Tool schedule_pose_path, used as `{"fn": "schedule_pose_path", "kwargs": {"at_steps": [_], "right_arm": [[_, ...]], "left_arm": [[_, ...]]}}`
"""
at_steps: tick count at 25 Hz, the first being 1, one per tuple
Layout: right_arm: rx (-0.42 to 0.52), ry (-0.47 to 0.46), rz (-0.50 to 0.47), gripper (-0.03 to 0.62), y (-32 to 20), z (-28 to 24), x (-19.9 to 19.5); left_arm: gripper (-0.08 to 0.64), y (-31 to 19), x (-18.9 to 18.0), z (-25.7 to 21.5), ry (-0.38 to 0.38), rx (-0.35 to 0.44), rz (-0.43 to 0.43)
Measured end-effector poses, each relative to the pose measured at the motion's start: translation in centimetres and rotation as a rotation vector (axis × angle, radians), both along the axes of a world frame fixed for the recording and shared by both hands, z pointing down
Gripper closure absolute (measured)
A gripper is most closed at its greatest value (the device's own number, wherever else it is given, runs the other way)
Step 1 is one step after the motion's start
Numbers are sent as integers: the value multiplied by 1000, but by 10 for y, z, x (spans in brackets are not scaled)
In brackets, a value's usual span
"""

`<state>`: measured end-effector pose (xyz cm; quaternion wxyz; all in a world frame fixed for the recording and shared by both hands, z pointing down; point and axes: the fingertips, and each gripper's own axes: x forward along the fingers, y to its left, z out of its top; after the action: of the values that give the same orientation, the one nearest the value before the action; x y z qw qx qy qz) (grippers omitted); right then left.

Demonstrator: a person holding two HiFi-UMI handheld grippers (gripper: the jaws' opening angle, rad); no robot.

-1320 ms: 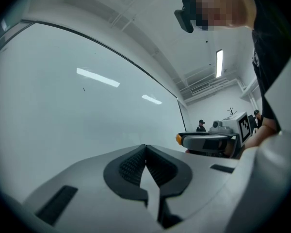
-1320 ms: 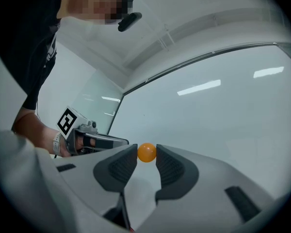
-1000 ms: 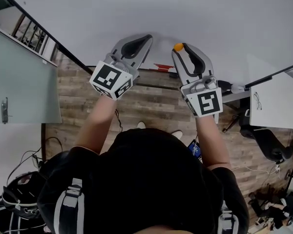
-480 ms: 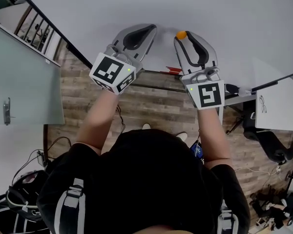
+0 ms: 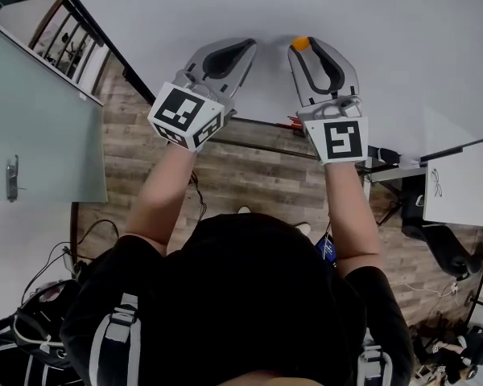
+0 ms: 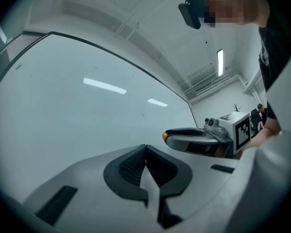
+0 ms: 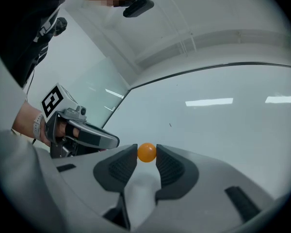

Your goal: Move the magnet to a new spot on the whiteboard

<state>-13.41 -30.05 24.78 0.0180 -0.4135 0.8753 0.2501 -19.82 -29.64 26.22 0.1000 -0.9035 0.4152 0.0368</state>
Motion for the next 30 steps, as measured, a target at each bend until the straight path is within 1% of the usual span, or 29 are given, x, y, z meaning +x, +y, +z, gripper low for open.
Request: {"fn": "schedule_pose_path", "kwargs": {"at_steps": [2, 5, 8, 11, 17, 21, 24, 28, 30], "right_arm": [[15, 19, 12, 474, -11, 3, -10], [71, 71, 48, 474, -20, 1, -23], [115, 123, 96, 474, -28, -4, -24], [135, 147, 118, 474, -29, -11, -19], [148, 166, 136, 474, -32, -5, -27], [170, 198, 167, 474, -33, 0, -31], [192, 234, 206, 474, -38, 7, -36], [267, 298, 282, 472, -32, 7, -37], [282, 328, 308, 472, -34, 11, -37]], "left_arm": [[555, -7, -9, 6, -5, -13, -7], [555, -12, -20, 9, -5, -29, -16], [555, -15, -19, 5, -7, -32, -26], [555, -14, -10, -4, -7, -32, -32], [555, -16, -16, -1, -9, -28, -41], [555, -20, -20, 4, -10, -31, -41], [555, -25, -25, 10, -8, -34, -38], [555, -17, -23, 9, 1, -20, -40], [555, -17, -23, 10, 7, -14, -41]]}}
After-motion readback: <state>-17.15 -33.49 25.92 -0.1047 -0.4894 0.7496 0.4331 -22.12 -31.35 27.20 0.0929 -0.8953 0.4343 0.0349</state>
